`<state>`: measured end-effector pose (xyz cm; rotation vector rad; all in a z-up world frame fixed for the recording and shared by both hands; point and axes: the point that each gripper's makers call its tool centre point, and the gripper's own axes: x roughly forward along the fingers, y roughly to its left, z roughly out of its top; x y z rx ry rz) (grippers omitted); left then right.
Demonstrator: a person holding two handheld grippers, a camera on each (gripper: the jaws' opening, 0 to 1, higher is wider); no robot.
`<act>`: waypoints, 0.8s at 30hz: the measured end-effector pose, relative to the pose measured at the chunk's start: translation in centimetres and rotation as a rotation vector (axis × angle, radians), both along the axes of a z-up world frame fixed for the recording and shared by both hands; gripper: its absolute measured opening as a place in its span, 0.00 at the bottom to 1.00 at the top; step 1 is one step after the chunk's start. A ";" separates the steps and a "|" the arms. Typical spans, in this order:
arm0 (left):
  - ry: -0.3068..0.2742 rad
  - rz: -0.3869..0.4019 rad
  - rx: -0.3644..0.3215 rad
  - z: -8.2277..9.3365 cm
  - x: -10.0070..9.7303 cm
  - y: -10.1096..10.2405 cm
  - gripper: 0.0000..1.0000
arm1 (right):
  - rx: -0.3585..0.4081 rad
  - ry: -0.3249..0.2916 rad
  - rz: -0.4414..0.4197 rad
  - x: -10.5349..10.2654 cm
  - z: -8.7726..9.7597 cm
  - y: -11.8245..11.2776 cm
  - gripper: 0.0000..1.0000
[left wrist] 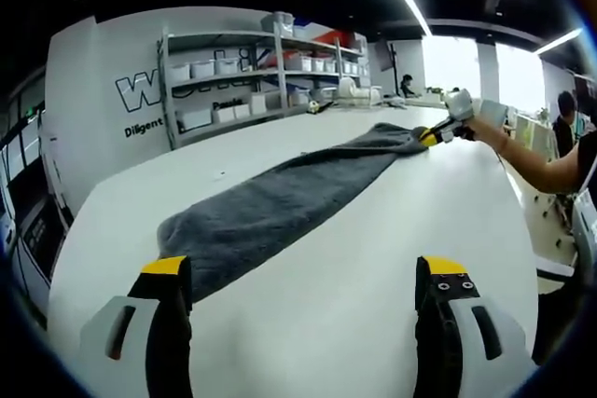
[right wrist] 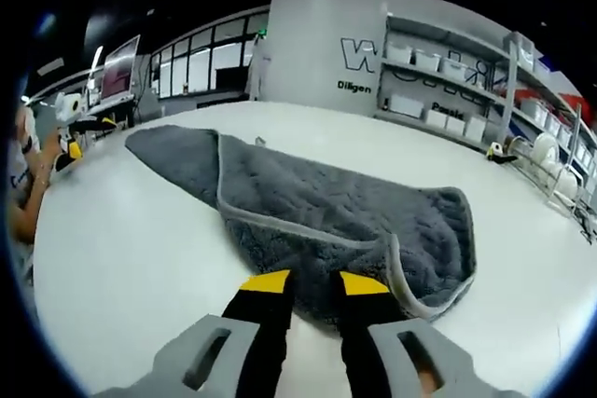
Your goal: Open the folded towel by lifting each exposed corner and separating the folded layers until the towel lies flat within the target outline without major curled edges
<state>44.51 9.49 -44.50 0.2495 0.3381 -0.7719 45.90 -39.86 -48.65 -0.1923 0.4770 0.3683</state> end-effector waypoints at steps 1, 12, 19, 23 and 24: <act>0.000 0.001 0.001 0.0 0.0 0.0 0.99 | -0.006 0.007 -0.006 -0.2 0.0 0.0 0.22; 0.001 0.012 -0.032 0.2 -0.1 0.0 0.99 | 0.009 0.039 -0.056 -2.9 2.1 1.1 0.71; -0.001 -0.001 -0.028 0.2 -0.3 -0.2 0.99 | -0.007 0.049 -0.056 -4.2 2.7 3.2 0.95; -0.005 -0.008 -0.027 0.3 -0.5 -0.4 0.99 | -0.022 0.043 -0.053 -4.8 2.9 4.5 0.99; -0.006 -0.008 -0.027 0.3 -0.5 -0.4 0.99 | -0.022 0.042 -0.052 -4.8 3.0 4.6 0.99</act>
